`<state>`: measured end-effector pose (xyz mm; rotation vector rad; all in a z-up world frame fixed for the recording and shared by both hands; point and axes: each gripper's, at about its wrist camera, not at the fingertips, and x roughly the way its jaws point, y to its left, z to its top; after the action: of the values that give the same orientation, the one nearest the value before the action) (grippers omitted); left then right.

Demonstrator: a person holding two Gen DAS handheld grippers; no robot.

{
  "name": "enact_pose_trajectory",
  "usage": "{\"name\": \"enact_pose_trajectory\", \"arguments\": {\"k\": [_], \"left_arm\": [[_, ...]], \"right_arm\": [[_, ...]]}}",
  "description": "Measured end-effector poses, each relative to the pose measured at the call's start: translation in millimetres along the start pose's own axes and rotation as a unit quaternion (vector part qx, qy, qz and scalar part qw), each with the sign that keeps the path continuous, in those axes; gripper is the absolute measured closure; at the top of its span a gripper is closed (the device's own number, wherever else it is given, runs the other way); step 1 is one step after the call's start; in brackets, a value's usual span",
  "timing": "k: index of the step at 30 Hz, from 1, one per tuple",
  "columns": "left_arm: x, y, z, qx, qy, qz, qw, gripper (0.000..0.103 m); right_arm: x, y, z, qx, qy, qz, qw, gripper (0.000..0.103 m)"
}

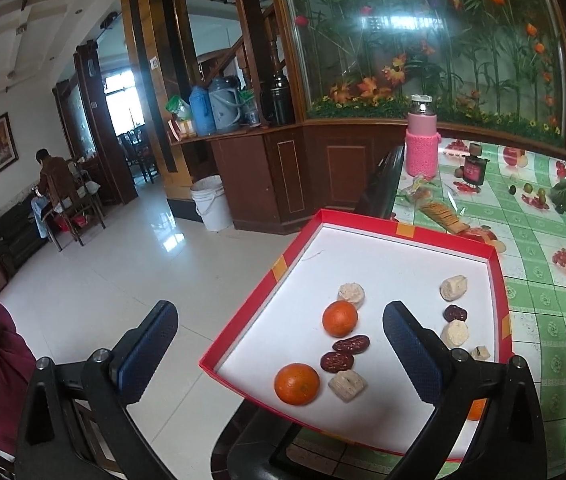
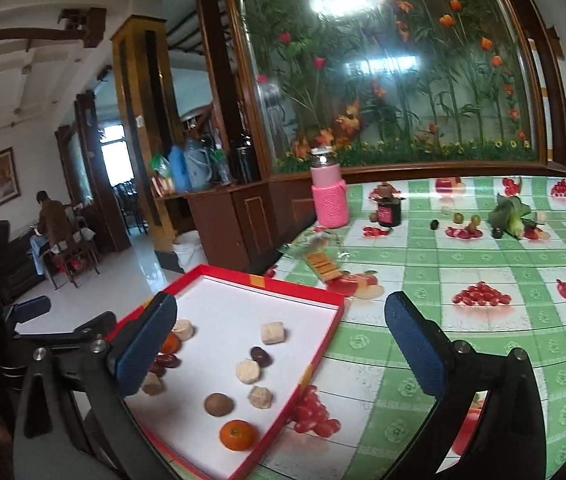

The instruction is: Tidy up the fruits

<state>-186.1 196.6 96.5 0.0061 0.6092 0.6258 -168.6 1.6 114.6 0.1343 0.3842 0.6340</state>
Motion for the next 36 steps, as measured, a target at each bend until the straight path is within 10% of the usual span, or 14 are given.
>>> {"name": "enact_pose_trajectory", "arguments": {"k": [26, 36], "left_arm": [[-5, 24, -4, -0.024, -0.016, -0.03, 0.9991, 0.0], [-33, 47, 1, -0.034, -0.067, 0.013, 0.9971, 0.0]], "right_arm": [[19, 21, -15, -0.026, 0.043, -0.015, 0.999, 0.0], [5, 30, -8, -0.013, 0.02, -0.009, 1.0, 0.0]]}}
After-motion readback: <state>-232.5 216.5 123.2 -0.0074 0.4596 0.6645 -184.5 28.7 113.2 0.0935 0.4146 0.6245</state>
